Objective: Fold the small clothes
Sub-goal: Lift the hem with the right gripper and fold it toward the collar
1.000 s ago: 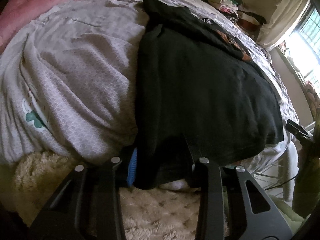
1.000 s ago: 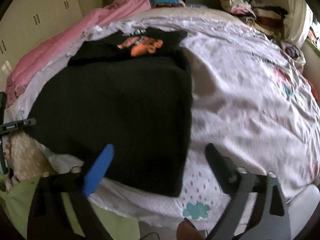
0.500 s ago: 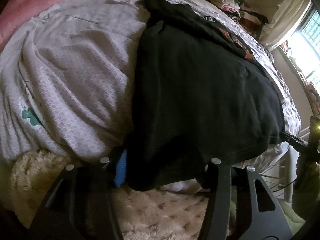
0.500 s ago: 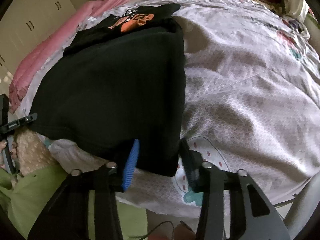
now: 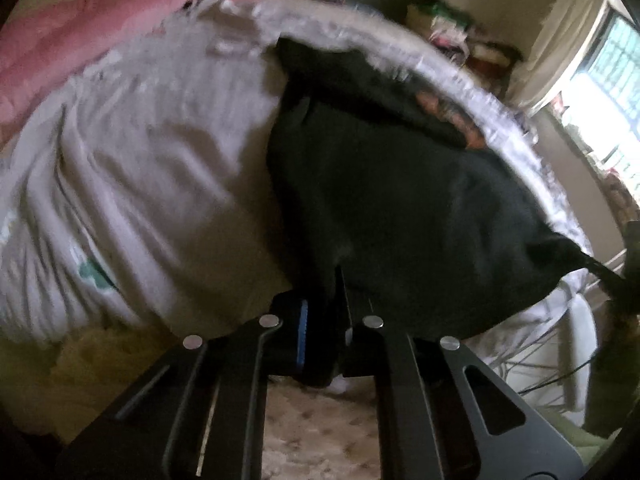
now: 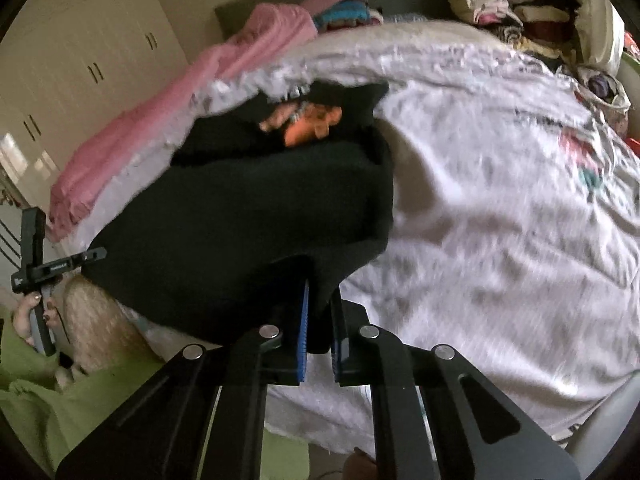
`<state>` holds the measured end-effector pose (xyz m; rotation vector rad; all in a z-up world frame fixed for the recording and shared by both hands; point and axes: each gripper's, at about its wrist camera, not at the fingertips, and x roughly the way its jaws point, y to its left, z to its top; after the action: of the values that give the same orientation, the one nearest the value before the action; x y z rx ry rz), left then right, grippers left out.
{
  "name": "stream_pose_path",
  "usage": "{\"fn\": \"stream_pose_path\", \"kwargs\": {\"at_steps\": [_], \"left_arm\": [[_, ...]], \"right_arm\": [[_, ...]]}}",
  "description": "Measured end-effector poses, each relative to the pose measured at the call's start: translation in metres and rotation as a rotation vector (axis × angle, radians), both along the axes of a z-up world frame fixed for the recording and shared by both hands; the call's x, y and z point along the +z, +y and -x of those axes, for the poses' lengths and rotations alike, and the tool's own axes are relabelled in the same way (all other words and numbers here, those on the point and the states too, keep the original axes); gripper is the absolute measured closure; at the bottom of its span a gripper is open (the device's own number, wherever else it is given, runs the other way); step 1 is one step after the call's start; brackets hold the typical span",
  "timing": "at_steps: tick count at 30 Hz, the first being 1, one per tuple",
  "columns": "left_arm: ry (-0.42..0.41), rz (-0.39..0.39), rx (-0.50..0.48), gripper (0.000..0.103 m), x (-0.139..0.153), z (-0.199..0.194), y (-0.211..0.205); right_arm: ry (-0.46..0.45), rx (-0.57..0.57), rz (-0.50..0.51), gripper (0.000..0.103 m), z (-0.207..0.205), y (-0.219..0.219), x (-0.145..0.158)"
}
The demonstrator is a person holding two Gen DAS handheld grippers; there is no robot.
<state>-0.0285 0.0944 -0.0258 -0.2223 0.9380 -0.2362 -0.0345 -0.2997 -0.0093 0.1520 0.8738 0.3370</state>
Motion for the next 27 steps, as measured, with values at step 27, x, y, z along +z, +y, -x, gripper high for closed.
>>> {"fn": "stream_pose_path", "kwargs": {"at_steps": [27], "left_arm": [[-0.206,-0.029,0.069,0.100,0.098,-0.055,0.000]], "right_arm": [[-0.293,-0.152,-0.097,0.095,-0.037,-0.021,0.077]]}}
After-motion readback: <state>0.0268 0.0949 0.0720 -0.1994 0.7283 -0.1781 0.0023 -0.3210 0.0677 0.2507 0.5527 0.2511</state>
